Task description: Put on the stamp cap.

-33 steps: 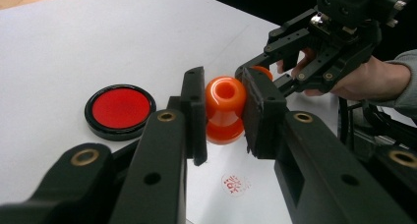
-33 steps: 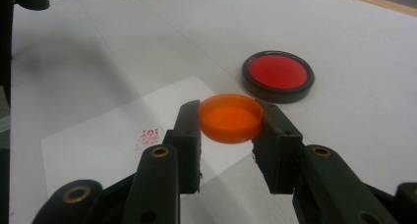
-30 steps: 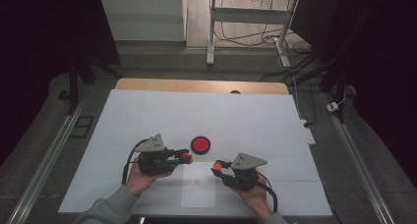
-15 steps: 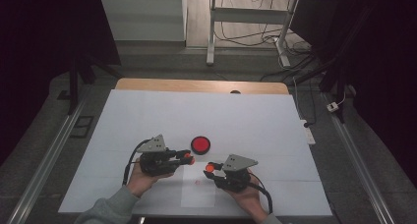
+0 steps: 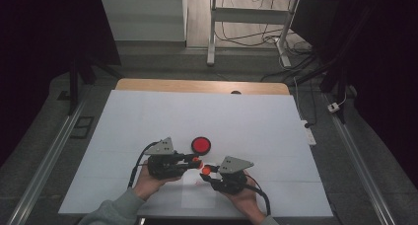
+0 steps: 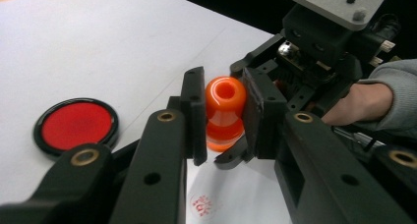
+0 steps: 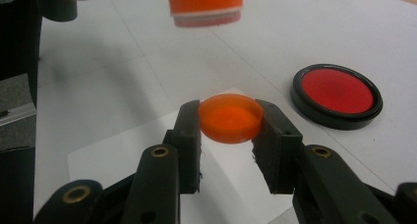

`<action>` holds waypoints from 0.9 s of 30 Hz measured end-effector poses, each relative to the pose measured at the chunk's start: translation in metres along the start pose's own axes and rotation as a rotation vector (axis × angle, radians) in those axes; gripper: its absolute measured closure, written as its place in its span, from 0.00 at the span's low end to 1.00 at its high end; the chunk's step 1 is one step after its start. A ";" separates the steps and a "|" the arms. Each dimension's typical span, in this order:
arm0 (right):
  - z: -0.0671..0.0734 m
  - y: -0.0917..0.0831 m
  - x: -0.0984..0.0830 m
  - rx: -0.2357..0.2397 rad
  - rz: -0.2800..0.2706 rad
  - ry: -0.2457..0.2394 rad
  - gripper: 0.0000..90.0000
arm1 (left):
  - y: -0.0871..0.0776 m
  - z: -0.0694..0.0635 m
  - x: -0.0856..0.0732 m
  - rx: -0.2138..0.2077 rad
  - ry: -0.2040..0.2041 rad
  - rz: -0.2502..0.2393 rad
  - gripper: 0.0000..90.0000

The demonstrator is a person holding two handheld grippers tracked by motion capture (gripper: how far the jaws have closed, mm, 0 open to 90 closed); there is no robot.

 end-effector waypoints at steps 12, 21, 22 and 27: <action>0.002 0.000 0.002 0.006 -0.004 0.001 0.71 | 0.013 -0.002 -0.001 -0.013 0.010 0.019 0.81; 0.001 -0.001 0.002 -0.002 -0.007 -0.001 0.71 | 0.018 0.001 -0.005 -0.008 0.005 0.038 0.81; 0.001 -0.001 0.002 -0.002 -0.007 0.000 0.71 | 0.019 0.001 -0.006 -0.002 0.008 0.039 0.81; 0.001 -0.001 0.002 0.003 -0.012 0.006 0.71 | 0.021 0.003 -0.008 0.006 0.015 0.045 0.81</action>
Point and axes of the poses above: each handheld gripper's, and its own axes: y roughly forward along the jaws, x roughly out of its top, z roughly to its left, the point moved 4 cm from there along y, roughly forward along the jaws, and after that the axes turned 11 degrees about -x, right-handed, at the moved point
